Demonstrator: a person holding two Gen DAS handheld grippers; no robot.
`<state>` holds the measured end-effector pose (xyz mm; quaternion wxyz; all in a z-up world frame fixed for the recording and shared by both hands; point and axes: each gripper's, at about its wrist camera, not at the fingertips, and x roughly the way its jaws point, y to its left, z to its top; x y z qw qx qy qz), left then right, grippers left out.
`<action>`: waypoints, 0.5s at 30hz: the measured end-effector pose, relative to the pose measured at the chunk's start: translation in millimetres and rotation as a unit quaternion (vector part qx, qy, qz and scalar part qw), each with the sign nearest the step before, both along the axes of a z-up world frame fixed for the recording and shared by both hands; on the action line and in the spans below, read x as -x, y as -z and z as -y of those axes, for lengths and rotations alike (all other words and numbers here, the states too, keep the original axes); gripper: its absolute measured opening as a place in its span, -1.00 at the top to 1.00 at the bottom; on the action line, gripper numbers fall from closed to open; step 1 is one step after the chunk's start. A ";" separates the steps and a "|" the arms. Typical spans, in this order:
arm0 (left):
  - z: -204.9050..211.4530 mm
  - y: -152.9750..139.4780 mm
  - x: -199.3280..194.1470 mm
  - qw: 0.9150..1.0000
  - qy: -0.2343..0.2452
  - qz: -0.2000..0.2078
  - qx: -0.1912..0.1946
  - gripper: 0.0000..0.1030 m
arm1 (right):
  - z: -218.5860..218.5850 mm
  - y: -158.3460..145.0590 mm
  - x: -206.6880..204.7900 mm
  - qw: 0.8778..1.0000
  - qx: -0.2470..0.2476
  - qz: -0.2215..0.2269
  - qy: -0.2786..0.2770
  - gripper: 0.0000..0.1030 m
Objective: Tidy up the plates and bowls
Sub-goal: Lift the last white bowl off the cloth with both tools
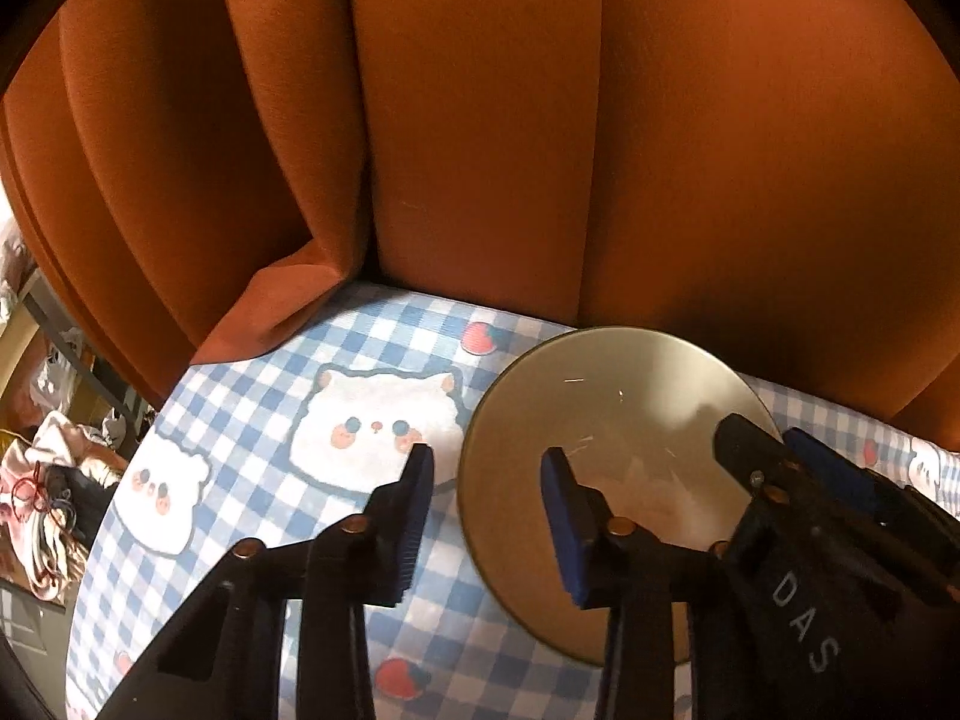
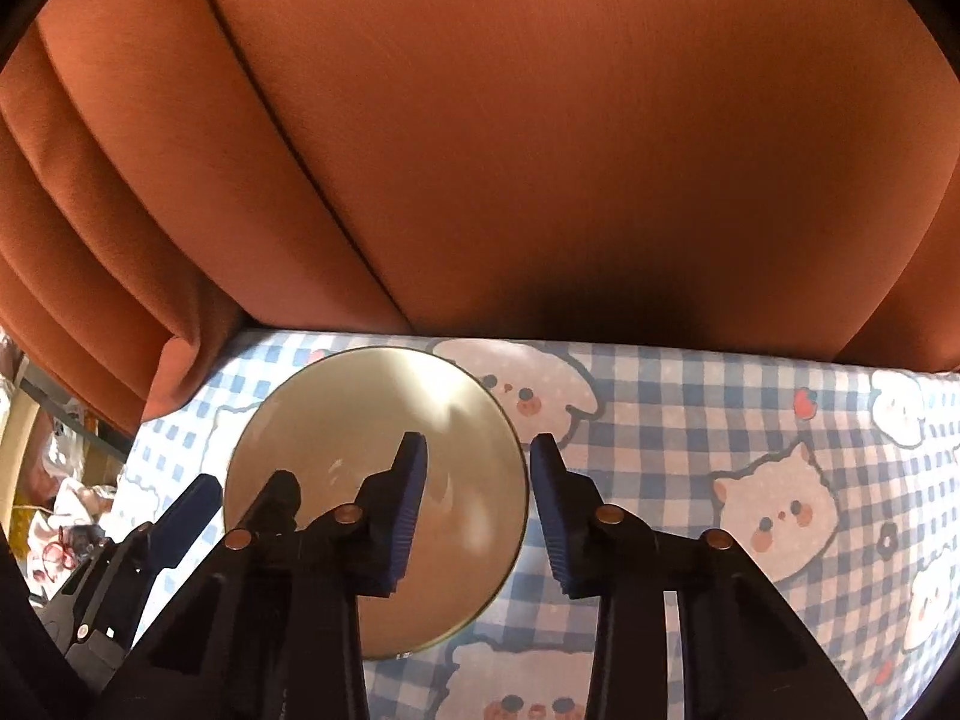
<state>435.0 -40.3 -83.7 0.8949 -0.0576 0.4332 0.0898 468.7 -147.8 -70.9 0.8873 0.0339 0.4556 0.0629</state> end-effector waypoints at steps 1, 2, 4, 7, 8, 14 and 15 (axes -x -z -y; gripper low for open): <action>0.4 0.9 -1.4 1.000 0.001 -0.001 -0.001 0.42 | 0.3 2.8 -3.0 1.000 -0.001 -0.003 0.001 0.39; 1.1 2.3 -3.6 1.000 0.004 -0.003 -0.003 0.47 | 0.0 4.3 -4.9 1.000 0.003 -0.003 0.003 0.47; 4.3 3.3 -6.0 1.000 0.004 -0.005 -0.018 0.63 | 0.2 7.5 -8.5 1.000 0.007 -0.003 0.002 0.57; 6.1 3.0 -7.1 0.999 0.007 -0.002 -0.033 0.65 | -1.0 11.3 -11.2 1.000 0.014 0.000 0.003 0.67; 5.6 3.0 -7.0 0.999 0.007 -0.001 -0.031 0.65 | 0.3 11.1 -10.8 1.000 0.013 0.001 0.003 0.67; 7.4 1.5 -6.2 0.999 0.013 -0.007 -0.034 0.65 | -1.5 11.7 -12.6 1.000 0.018 -0.006 -0.002 0.67; 8.6 1.3 -5.7 0.999 0.016 -0.010 -0.032 0.65 | -0.2 12.0 -11.6 1.000 0.017 -0.008 -0.002 0.67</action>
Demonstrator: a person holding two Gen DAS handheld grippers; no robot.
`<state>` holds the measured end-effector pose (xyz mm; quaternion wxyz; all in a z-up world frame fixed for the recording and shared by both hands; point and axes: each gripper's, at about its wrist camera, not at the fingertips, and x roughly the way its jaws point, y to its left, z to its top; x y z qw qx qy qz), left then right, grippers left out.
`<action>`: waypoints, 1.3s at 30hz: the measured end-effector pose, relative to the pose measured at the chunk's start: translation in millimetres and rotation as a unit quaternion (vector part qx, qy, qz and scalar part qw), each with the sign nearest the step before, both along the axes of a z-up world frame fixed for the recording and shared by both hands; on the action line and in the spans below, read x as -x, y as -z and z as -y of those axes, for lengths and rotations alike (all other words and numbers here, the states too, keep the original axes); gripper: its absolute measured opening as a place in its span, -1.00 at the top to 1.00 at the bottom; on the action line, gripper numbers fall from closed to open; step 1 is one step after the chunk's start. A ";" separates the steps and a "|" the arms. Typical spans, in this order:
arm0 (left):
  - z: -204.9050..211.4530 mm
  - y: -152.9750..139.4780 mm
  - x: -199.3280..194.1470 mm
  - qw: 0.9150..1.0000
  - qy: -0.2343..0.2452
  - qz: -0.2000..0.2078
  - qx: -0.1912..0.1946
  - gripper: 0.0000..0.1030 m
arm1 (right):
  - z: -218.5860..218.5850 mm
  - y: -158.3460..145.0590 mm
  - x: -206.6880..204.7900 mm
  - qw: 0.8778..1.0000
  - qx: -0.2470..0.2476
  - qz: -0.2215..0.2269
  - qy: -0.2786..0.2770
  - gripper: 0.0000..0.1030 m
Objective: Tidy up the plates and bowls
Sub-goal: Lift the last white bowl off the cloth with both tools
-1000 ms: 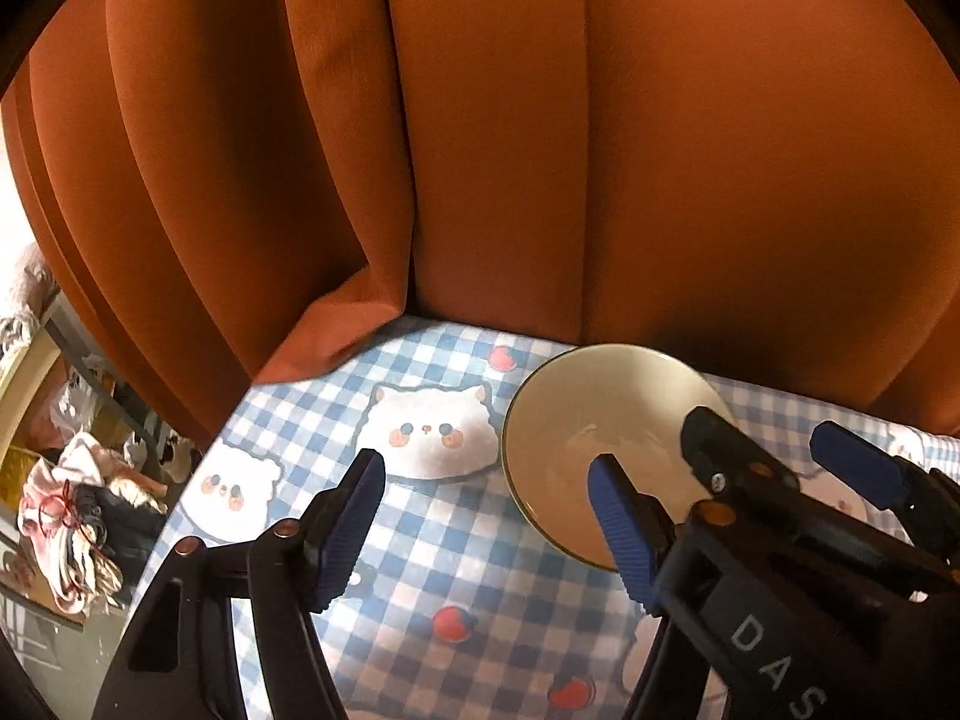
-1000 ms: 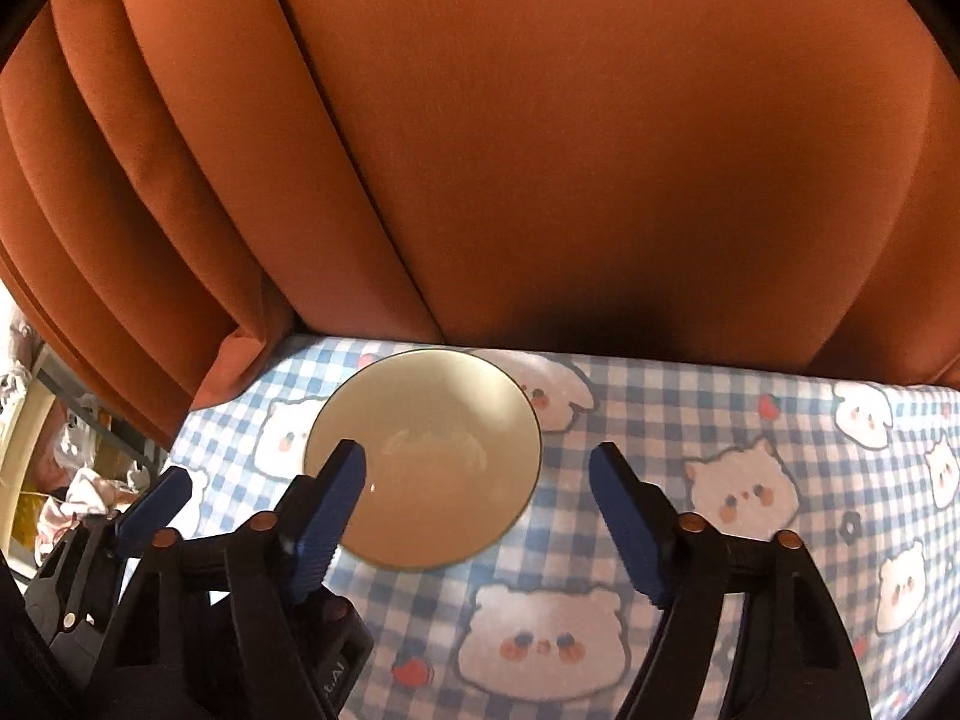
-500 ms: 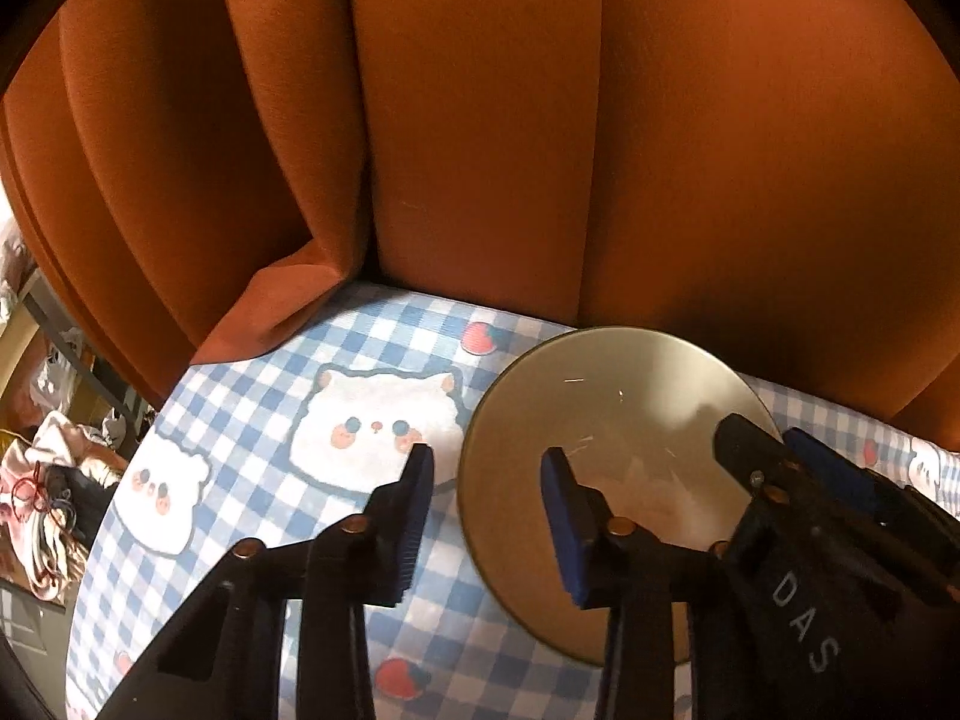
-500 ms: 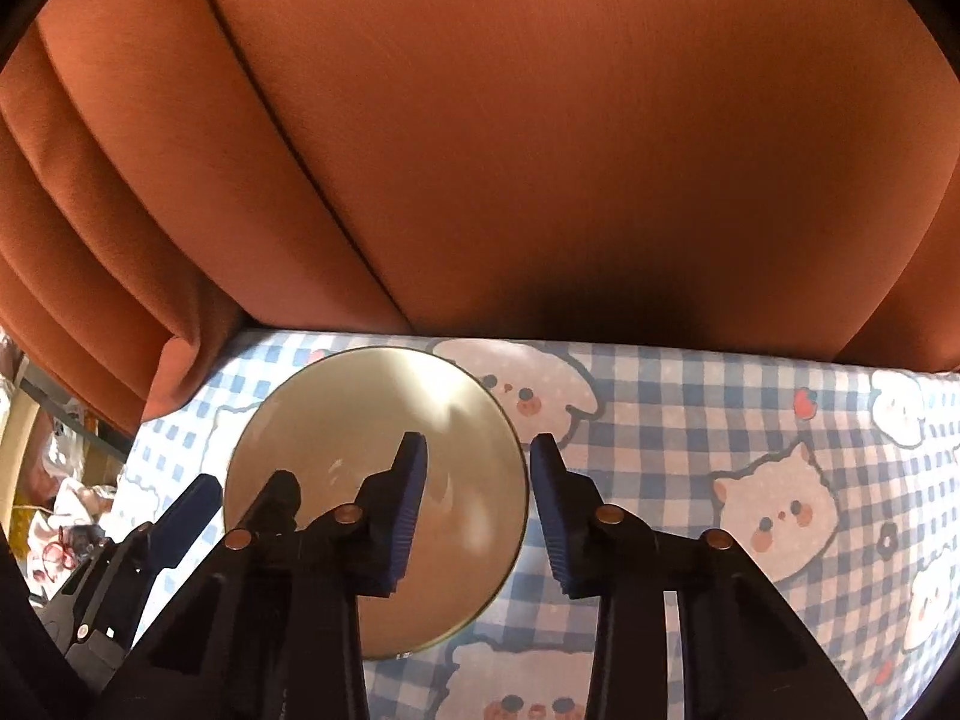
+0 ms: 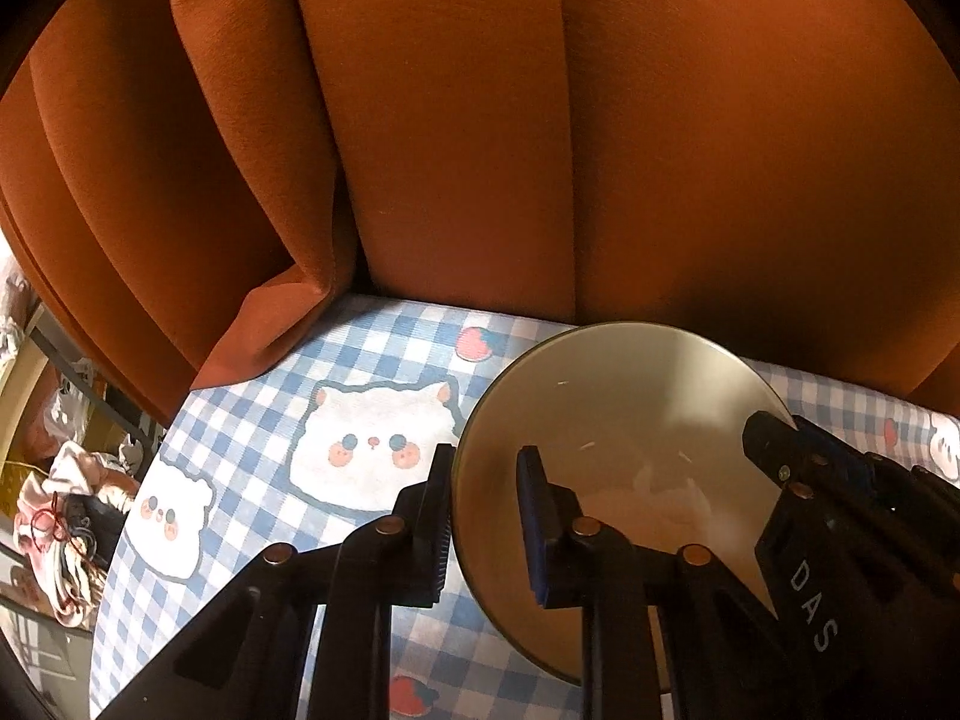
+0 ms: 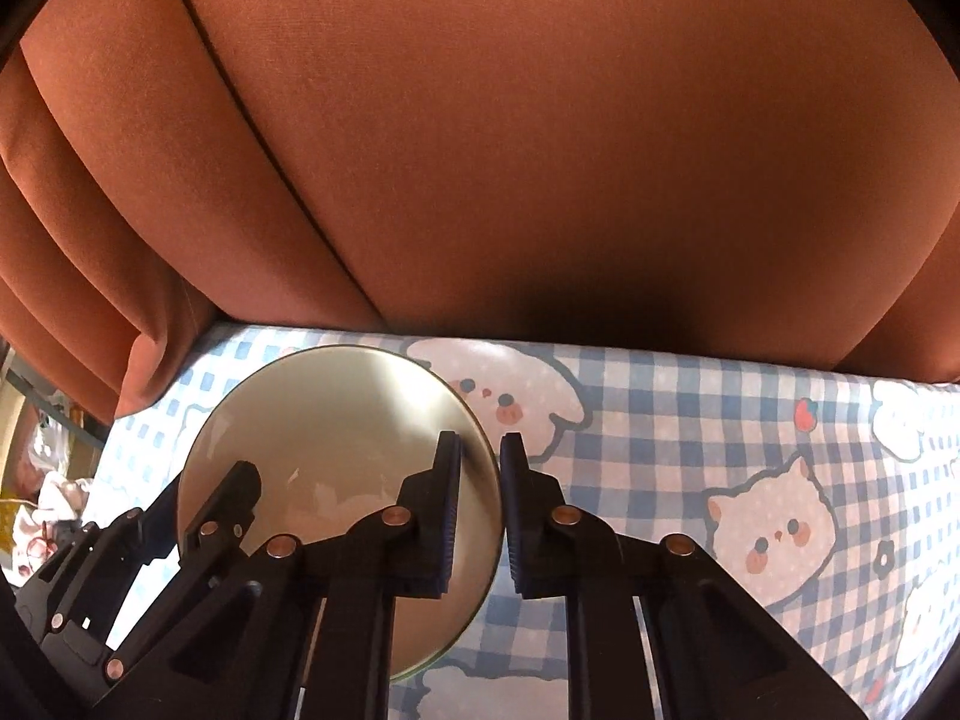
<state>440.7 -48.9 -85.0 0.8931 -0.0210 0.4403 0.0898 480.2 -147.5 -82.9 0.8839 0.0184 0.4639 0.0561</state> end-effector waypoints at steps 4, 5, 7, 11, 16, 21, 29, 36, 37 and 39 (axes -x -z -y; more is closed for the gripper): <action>7.0 -3.9 4.6 1.000 0.010 -0.005 0.000 0.65 | 4.9 -2.5 4.5 1.000 0.003 -0.004 0.006 0.66; 8.6 -5.0 5.9 1.000 0.013 -0.006 0.001 0.65 | 6.4 -3.4 5.6 1.000 0.003 -0.006 0.007 0.66; 11.7 -9.2 10.4 1.000 0.019 -0.004 0.007 0.65 | 8.1 -5.7 8.0 1.000 0.007 -0.005 0.010 0.66; 15.3 -19.9 19.3 0.999 0.032 -0.001 0.015 0.65 | 10.0 -16.7 16.9 1.000 0.017 0.000 0.021 0.66; 17.7 -36.4 36.3 0.998 0.051 0.004 0.019 0.65 | 15.0 -33.4 33.7 0.999 0.020 0.003 0.041 0.66; 11.5 -50.2 57.1 0.996 0.078 0.003 0.032 0.65 | 15.3 -50.8 57.5 0.997 0.028 0.005 0.069 0.66; -7.6 -77.3 96.2 0.993 0.110 0.018 0.038 0.65 | 3.2 -79.9 102.1 0.994 0.047 0.012 0.097 0.66; -27.8 -104.3 128.1 0.990 0.133 0.039 0.028 0.65 | -19.1 -108.1 141.2 0.992 0.047 0.030 0.111 0.67; -31.5 -106.3 131.6 0.989 0.136 0.040 0.031 0.65 | -22.1 -111.4 146.3 0.992 0.046 0.032 0.114 0.67; -36.5 -109.9 138.7 0.988 0.143 0.045 0.033 0.65 | -27.6 -117.5 155.6 0.991 0.046 0.036 0.119 0.66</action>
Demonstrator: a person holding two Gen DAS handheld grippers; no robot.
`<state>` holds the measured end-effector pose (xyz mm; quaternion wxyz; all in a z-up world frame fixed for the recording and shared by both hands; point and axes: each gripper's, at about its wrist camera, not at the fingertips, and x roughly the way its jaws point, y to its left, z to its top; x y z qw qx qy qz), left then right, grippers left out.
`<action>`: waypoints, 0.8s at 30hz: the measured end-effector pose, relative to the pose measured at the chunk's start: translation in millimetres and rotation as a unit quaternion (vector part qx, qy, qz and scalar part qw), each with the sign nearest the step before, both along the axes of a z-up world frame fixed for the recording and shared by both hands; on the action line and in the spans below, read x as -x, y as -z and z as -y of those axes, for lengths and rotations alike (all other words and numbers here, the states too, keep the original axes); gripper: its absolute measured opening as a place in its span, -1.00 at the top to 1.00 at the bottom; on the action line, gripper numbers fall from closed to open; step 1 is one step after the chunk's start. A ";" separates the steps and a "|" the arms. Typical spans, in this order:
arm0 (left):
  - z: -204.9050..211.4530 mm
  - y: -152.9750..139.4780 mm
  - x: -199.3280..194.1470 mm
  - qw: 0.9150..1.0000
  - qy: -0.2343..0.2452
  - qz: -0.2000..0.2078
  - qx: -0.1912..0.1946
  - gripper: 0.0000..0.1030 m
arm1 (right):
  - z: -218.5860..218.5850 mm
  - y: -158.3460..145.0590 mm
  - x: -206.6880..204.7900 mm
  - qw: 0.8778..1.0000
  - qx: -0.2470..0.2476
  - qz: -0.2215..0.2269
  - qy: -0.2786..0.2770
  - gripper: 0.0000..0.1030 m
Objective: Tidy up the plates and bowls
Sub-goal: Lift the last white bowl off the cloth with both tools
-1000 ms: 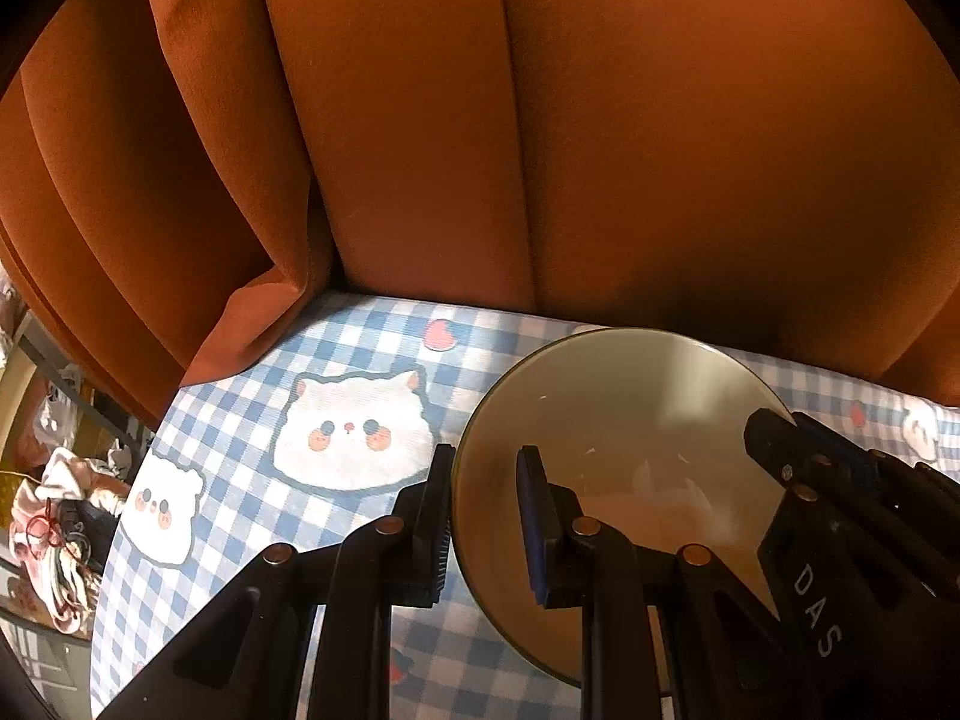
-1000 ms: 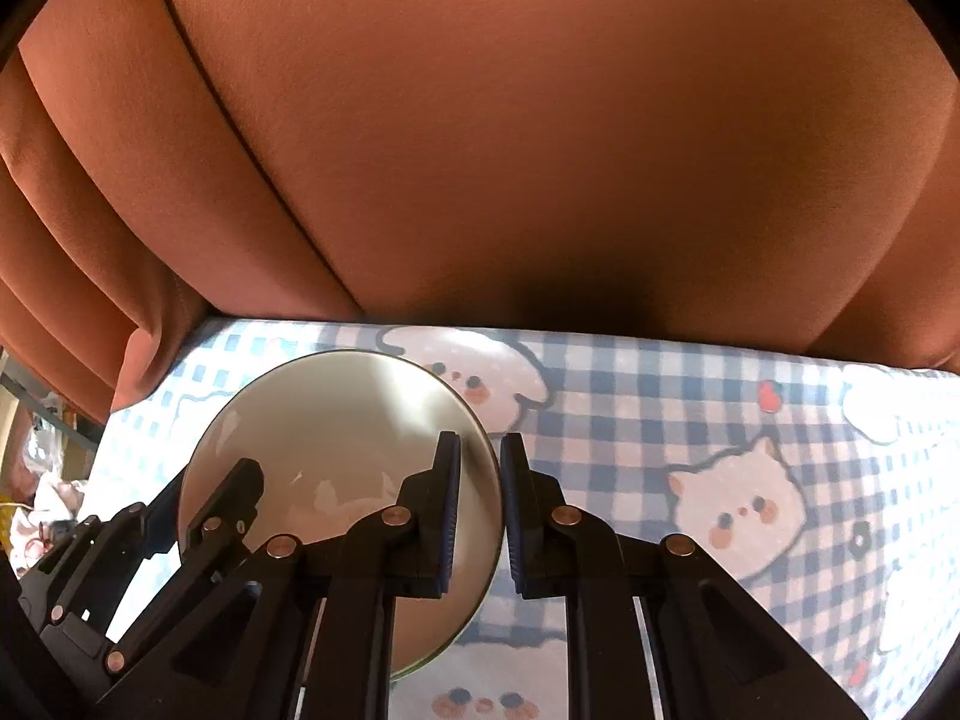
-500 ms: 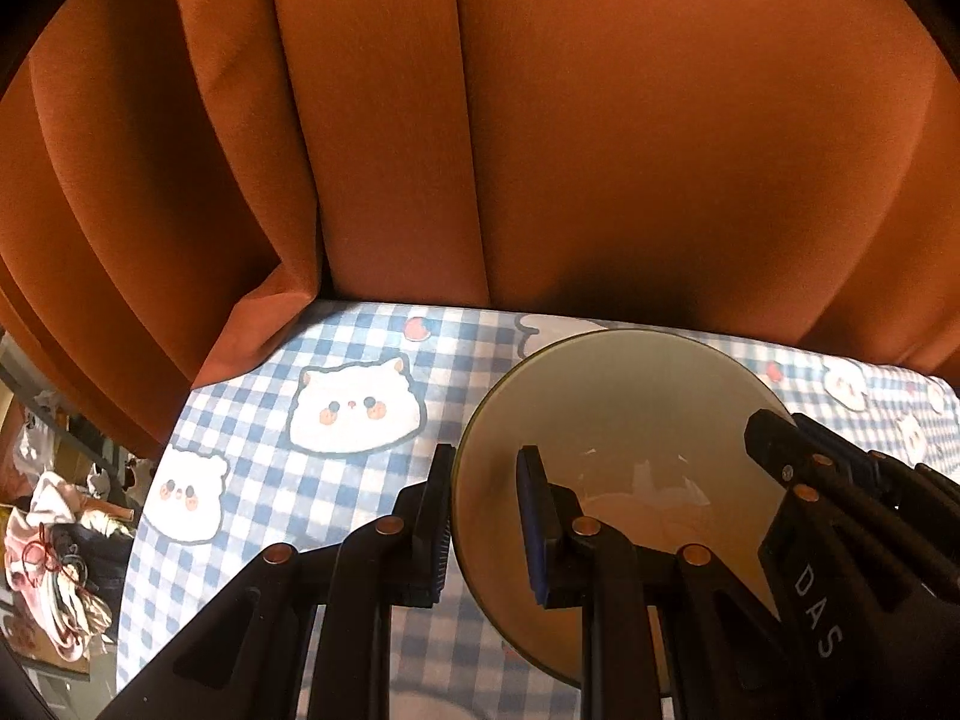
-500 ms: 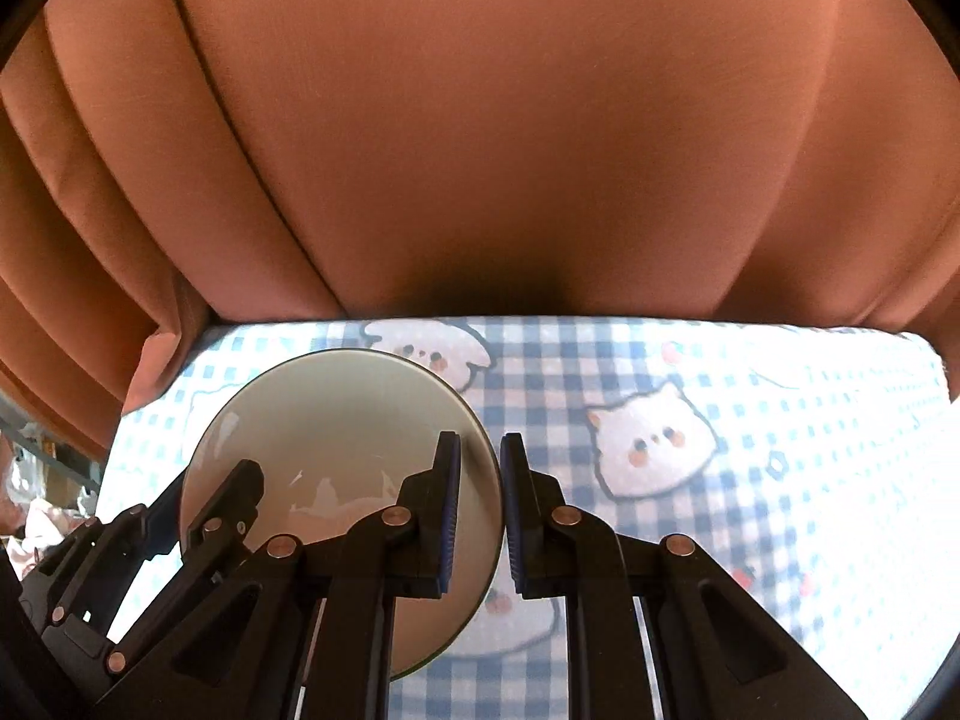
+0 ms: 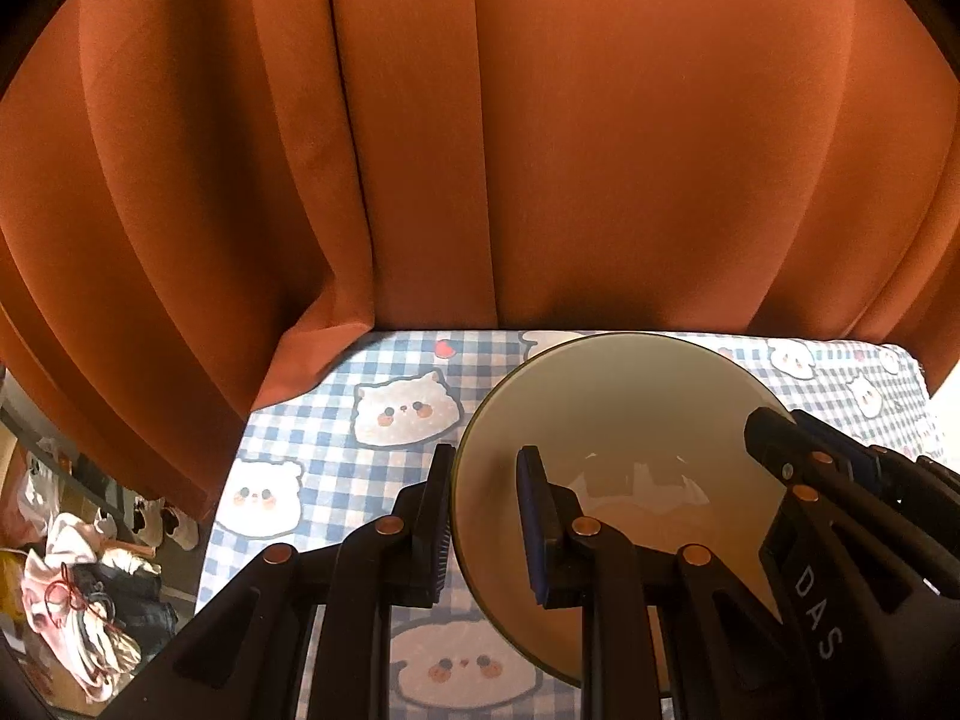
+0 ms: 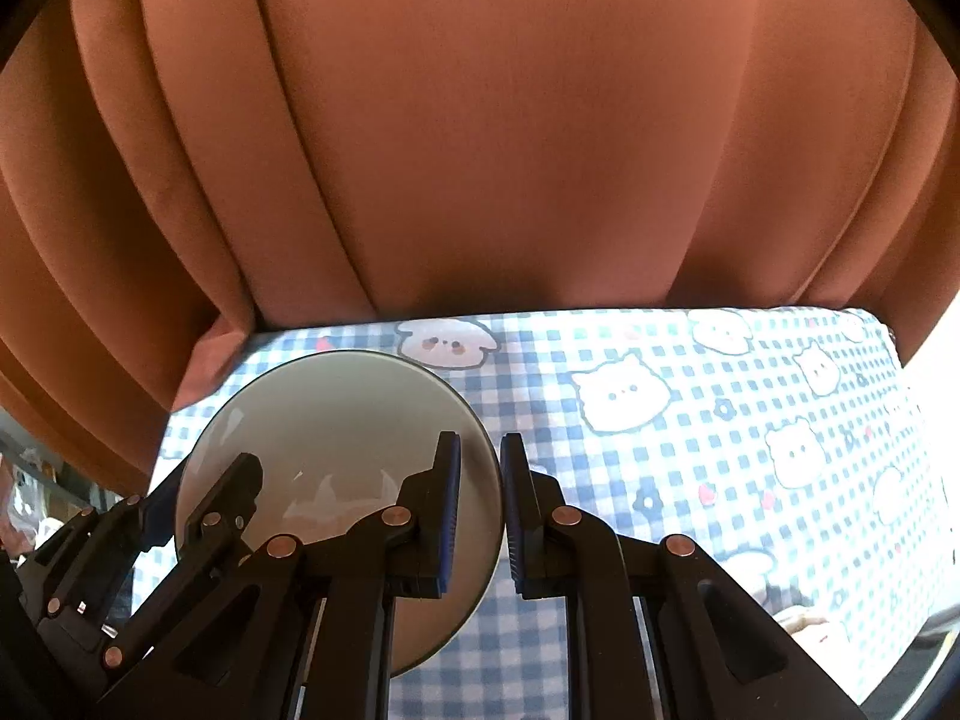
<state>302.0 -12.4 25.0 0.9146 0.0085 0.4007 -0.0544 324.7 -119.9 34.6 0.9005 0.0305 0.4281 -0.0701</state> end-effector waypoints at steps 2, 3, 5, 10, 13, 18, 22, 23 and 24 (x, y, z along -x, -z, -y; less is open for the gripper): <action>-2.4 -3.8 7.4 1.000 0.007 0.005 0.000 0.65 | -4.1 -6.0 11.1 1.000 0.000 0.005 0.007 0.67; -4.0 -5.4 12.4 1.000 0.013 0.007 -0.001 0.65 | -5.4 -9.3 17.5 1.000 0.000 0.007 0.011 0.67; -5.1 -7.7 19.2 1.000 0.024 0.009 -0.001 0.65 | -6.5 -13.3 27.5 1.000 -0.002 0.009 0.019 0.67; -2.4 -12.3 40.8 0.999 0.050 0.018 0.000 0.65 | -1.8 -20.8 57.0 0.999 -0.007 0.016 0.041 0.67; 0.3 -13.4 54.1 0.998 0.058 0.022 0.002 0.65 | 3.6 -23.9 75.3 0.998 -0.009 0.019 0.052 0.67; 9.0 -12.0 79.3 0.998 0.062 0.021 0.004 0.65 | 13.7 -26.4 103.9 0.998 -0.010 0.021 0.059 0.67; 18.9 -7.3 100.1 0.998 0.057 0.019 -0.003 0.65 | 27.5 -22.7 127.1 0.998 -0.017 0.018 0.055 0.67; 22.1 -6.9 105.7 0.998 0.055 0.017 -0.005 0.65 | 31.3 -21.0 132.3 0.998 -0.018 0.017 0.052 0.67; 26.2 -5.9 112.7 0.999 0.051 0.013 -0.007 0.65 | 35.1 -19.1 137.2 0.998 -0.020 0.016 0.049 0.67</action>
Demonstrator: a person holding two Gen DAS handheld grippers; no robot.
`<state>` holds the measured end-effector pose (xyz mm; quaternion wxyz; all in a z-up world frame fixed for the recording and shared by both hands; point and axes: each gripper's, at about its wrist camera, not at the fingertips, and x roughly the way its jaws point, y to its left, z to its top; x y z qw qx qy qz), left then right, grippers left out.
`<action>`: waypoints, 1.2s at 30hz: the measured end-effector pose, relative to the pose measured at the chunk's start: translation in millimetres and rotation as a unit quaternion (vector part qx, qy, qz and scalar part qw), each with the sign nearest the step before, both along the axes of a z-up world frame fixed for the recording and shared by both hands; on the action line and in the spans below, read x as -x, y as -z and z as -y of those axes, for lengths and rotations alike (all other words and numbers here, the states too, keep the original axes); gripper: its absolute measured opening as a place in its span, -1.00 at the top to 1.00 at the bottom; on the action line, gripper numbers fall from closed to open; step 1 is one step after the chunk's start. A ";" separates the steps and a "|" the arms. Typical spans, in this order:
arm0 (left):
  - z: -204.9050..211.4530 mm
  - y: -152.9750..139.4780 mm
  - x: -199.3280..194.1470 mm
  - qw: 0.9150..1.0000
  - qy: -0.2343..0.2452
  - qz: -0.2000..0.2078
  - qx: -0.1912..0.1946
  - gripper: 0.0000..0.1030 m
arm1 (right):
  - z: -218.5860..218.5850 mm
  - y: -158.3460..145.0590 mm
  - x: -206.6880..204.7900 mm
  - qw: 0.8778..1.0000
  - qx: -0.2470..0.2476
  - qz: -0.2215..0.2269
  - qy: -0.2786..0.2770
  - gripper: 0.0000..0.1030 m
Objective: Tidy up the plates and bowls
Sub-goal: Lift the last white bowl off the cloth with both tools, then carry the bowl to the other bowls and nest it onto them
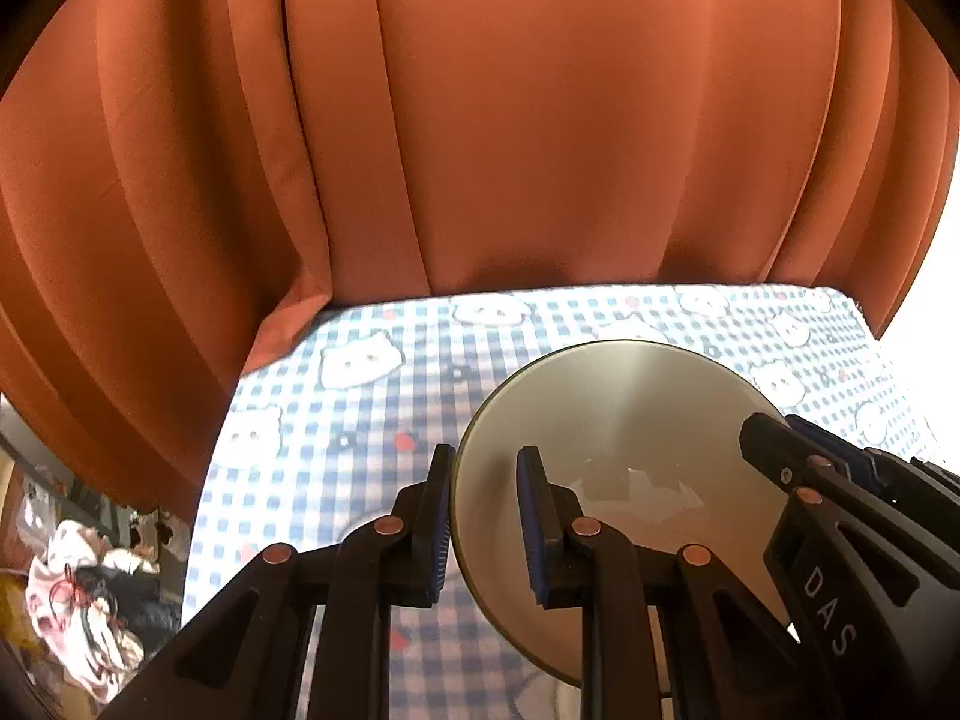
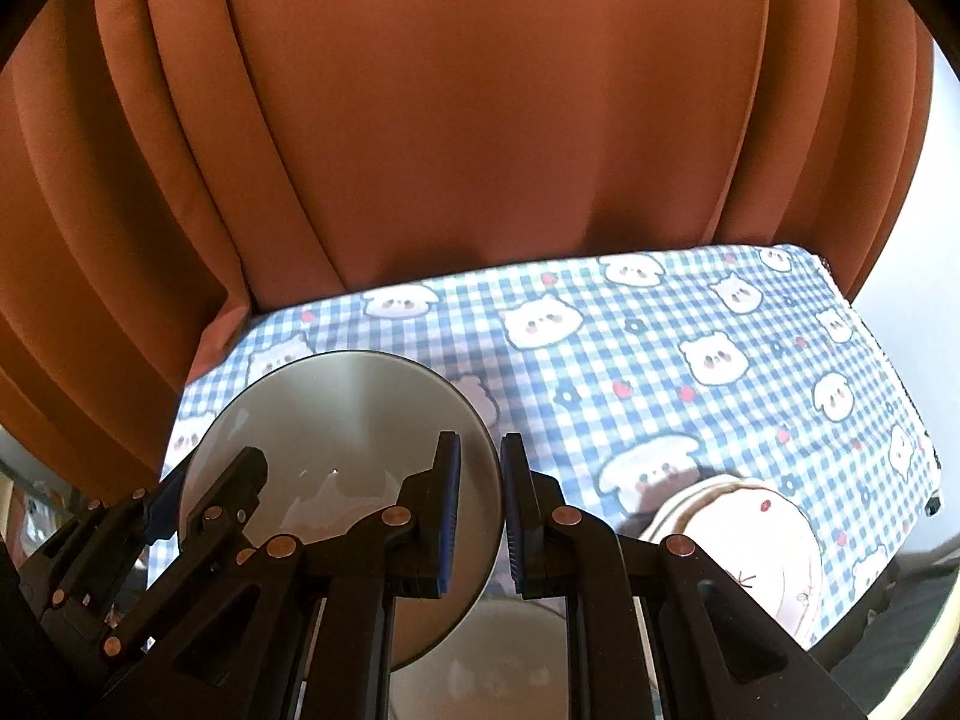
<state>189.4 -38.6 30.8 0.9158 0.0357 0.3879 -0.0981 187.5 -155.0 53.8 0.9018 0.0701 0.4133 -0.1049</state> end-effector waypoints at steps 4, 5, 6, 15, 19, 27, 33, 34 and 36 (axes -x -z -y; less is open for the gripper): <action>15.6 9.2 24.8 1.000 -0.009 -0.005 -0.011 0.65 | 14.8 7.2 19.5 1.000 -0.008 -0.010 -0.011 0.67; 19.6 9.4 30.4 1.000 -0.012 -0.005 -0.012 0.65 | 17.6 9.9 23.8 1.000 -0.008 -0.011 -0.015 0.67; 22.8 12.7 35.5 1.000 -0.017 -0.007 -0.013 0.65 | 20.5 12.6 28.5 1.000 -0.008 -0.012 -0.018 0.67; 40.2 44.1 71.8 0.998 -0.051 -0.038 -0.010 0.65 | 38.0 41.5 65.1 0.998 -0.010 -0.036 -0.050 0.67; 42.2 54.3 81.3 0.996 -0.067 -0.050 -0.008 0.65 | 41.7 54.2 75.2 0.997 -0.011 -0.048 -0.064 0.67; 46.1 72.6 90.5 0.993 -0.094 -0.064 -0.011 0.65 | 44.9 72.8 83.2 0.994 -0.009 -0.064 -0.085 0.67; 43.5 78.9 87.2 0.992 -0.104 -0.074 -0.018 0.65 | 41.4 82.7 78.9 0.992 -0.013 -0.077 -0.096 0.67; 43.6 79.9 86.3 0.992 -0.105 -0.074 -0.019 0.65 | 40.5 83.3 78.4 0.992 -0.012 -0.077 -0.097 0.67; 43.3 82.1 84.2 0.991 -0.106 -0.079 -0.020 0.65 | 40.1 85.5 76.3 0.992 -0.012 -0.078 -0.098 0.67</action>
